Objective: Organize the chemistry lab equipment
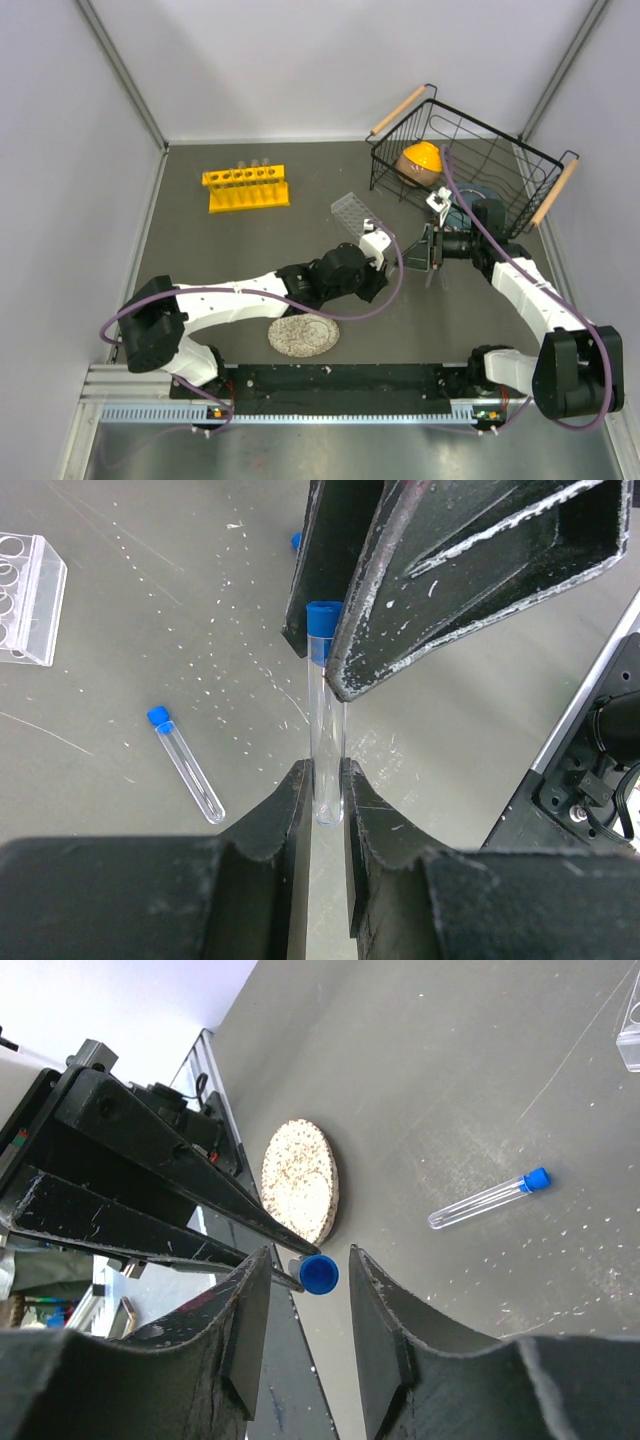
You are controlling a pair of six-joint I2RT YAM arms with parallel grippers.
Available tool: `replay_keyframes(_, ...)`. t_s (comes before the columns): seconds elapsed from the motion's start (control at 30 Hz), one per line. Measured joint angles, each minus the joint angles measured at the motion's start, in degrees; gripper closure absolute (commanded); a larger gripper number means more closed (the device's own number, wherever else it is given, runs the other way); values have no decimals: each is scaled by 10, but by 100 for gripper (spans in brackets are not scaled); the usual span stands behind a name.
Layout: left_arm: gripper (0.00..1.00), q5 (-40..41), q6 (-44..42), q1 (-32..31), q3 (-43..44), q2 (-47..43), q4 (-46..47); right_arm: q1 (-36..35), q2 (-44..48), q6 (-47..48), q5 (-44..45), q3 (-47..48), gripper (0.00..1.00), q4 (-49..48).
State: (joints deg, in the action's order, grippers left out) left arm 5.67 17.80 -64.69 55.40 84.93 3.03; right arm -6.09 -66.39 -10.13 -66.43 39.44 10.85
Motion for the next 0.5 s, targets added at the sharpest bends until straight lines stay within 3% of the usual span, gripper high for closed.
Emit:
replay_keyframes(0.27,100,0,-5,-5,0,0,0,0,-4,-5,-1,0,63,-2)
replay_keyframes(0.37,100,0,-7,-6,0,0,0,0,-5,-5,-1,0,70,-3)
replay_keyframes(0.5,99,1,-9,-7,0,0,0,0,-5,-5,-4,0,88,-6)
